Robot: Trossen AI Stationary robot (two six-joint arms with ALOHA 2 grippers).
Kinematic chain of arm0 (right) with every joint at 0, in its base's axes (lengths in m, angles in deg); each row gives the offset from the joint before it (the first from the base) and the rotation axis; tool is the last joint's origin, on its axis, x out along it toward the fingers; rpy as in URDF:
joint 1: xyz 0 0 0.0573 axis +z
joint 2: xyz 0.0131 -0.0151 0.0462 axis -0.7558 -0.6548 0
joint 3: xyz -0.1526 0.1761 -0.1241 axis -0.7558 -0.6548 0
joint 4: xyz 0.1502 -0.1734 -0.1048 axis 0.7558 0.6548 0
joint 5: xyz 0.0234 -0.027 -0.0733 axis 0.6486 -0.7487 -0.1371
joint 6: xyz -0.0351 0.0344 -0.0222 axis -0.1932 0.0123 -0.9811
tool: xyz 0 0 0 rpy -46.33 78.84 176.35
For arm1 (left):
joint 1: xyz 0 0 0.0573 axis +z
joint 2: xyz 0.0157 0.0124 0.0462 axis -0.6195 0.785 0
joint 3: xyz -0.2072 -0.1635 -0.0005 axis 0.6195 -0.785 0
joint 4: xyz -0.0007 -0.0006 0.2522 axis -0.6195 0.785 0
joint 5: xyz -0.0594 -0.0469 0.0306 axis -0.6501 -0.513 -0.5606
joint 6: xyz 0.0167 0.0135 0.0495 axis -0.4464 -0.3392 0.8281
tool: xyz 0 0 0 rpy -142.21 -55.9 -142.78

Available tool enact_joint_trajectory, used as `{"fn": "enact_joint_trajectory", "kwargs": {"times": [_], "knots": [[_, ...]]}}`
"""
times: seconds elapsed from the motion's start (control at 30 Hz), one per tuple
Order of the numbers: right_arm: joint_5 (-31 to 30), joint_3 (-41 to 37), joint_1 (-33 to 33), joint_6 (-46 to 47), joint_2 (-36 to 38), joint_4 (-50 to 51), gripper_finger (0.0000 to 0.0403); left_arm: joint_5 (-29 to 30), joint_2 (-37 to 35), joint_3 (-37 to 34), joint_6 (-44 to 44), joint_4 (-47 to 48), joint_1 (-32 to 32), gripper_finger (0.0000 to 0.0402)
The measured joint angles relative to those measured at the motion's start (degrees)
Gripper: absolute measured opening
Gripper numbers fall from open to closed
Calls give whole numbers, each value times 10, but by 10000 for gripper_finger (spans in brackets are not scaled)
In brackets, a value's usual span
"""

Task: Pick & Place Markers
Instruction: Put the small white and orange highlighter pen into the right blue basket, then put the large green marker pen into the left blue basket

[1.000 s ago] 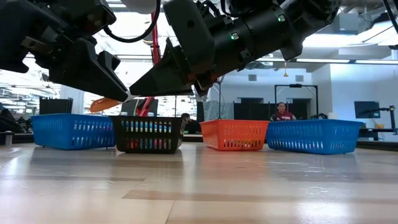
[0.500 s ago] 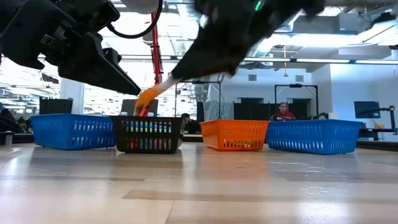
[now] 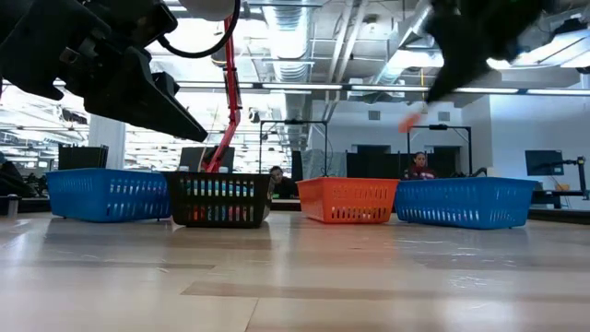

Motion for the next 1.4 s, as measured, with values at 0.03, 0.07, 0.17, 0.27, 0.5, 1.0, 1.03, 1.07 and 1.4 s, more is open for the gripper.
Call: {"fn": "enact_joint_trajectory", "kwargs": {"times": [0.03, 0.07, 0.17, 0.27, 0.5, 1.0, 1.03, 1.07, 1.4], "knots": [[1, -16, -1, 30, 0, 13, 47, 0, 0, 0, 0, 0, 0, 116], [3, -33, -3, 58, 0, 19, 51, 0, 0, 0, 0, 0, 0, 116], [34, -75, -19, 95, 0, 26, 54, 0, 0, 0, 0, -1, 0, 116], [97, -98, -40, 96, 0, 17, 51, 0, 0, 0, 0, -2, 0, 116], [155, -122, -84, 60, -5, -56, 54, 0, 0, 0, 0, -3, 0, 116], [258, -90, -90, -55, -5, -124, 112, 0, 0, 0, 0, -3, 0, 118], [296, -83, -90, -49, -5, -133, 113, 0, 0, 0, 0, -3, 0, 118], [329, -76, -90, -36, -5, -148, 114, 0, 0, 0, 0, -3, 0, 118], [587, -56, -14, 115, -6, -263, 109, 0, 1, 0, 0, -3, 0, 118]]}}
